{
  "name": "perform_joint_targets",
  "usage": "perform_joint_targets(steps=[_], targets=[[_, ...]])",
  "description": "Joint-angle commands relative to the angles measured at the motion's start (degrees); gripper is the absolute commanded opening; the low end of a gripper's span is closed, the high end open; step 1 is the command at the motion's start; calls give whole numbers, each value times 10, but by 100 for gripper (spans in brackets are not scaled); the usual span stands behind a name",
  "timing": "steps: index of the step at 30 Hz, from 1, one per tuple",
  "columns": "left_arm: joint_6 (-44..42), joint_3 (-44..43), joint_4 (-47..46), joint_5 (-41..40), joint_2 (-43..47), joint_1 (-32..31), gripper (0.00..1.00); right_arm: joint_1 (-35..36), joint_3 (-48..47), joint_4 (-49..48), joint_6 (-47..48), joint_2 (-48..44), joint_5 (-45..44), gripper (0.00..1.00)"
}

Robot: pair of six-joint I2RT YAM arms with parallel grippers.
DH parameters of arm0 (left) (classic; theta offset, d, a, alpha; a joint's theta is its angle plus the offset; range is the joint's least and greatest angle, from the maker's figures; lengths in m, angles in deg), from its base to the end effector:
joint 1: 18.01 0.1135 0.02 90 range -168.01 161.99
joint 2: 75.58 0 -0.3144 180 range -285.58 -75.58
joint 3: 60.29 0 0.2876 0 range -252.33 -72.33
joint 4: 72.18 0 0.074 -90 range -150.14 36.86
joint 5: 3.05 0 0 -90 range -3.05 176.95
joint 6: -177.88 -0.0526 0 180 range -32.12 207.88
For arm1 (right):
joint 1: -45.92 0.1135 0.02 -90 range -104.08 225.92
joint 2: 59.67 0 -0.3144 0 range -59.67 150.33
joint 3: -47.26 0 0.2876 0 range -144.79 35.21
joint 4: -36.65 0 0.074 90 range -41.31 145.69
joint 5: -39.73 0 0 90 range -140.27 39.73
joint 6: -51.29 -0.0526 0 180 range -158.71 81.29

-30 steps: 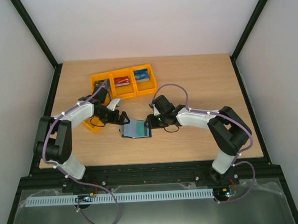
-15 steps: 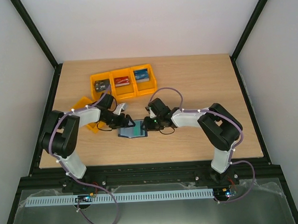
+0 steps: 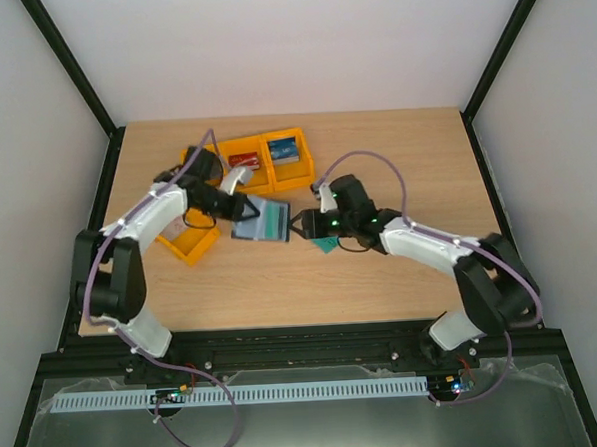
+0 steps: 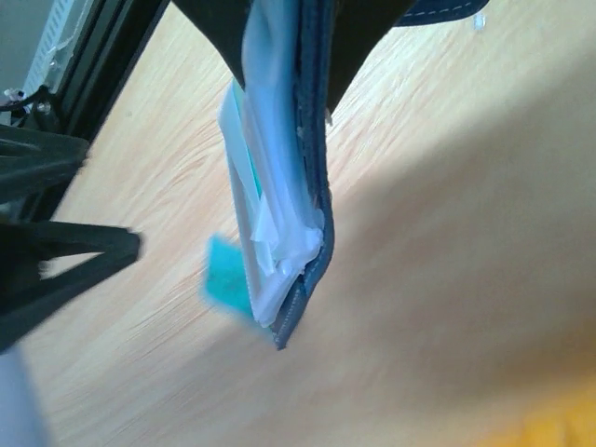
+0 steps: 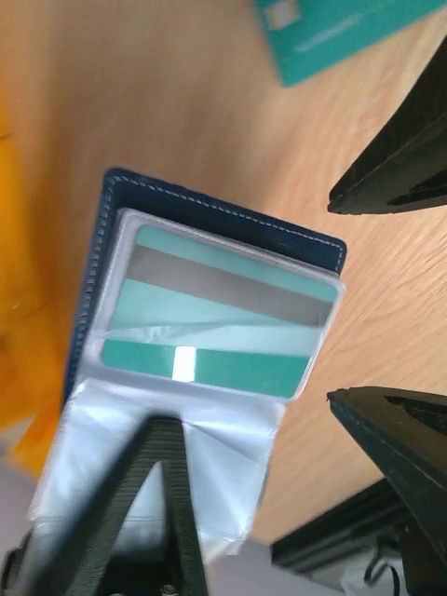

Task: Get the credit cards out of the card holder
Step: Pick up the card holder from the center of the board.

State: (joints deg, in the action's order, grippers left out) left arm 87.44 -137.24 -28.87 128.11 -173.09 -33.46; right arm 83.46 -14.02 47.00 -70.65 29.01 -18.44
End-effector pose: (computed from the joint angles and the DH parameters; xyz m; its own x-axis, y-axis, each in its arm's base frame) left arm 0.3574 -0.1347 0.2222 -0.8616 0.2441 -0.4449 0.4866 0.6466 -0.5875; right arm 0.2701 0.2425 0.2228 -0.8607 -0.0946 -0.5002 -0.4631 0.5534 0.6923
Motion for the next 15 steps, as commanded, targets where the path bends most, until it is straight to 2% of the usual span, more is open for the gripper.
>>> perform_joint_targets(steps=[1, 5, 9, 12, 15], targets=[[-137, -125, 139, 81, 80, 1, 2, -38, -3, -55, 61, -82, 67, 54], [-229, -266, 262, 117, 93, -2, 2, -55, 26, -144, 64, -155, 128, 74], [-243, -354, 308, 99, 104, -13, 2, -55, 17, -199, 79, -190, 176, 93], [-260, -401, 335, 95, 108, -25, 2, -55, 1, -205, 86, -196, 185, 97], [-266, -430, 348, 91, 114, -37, 2, -54, -17, -215, 72, -188, 208, 94]])
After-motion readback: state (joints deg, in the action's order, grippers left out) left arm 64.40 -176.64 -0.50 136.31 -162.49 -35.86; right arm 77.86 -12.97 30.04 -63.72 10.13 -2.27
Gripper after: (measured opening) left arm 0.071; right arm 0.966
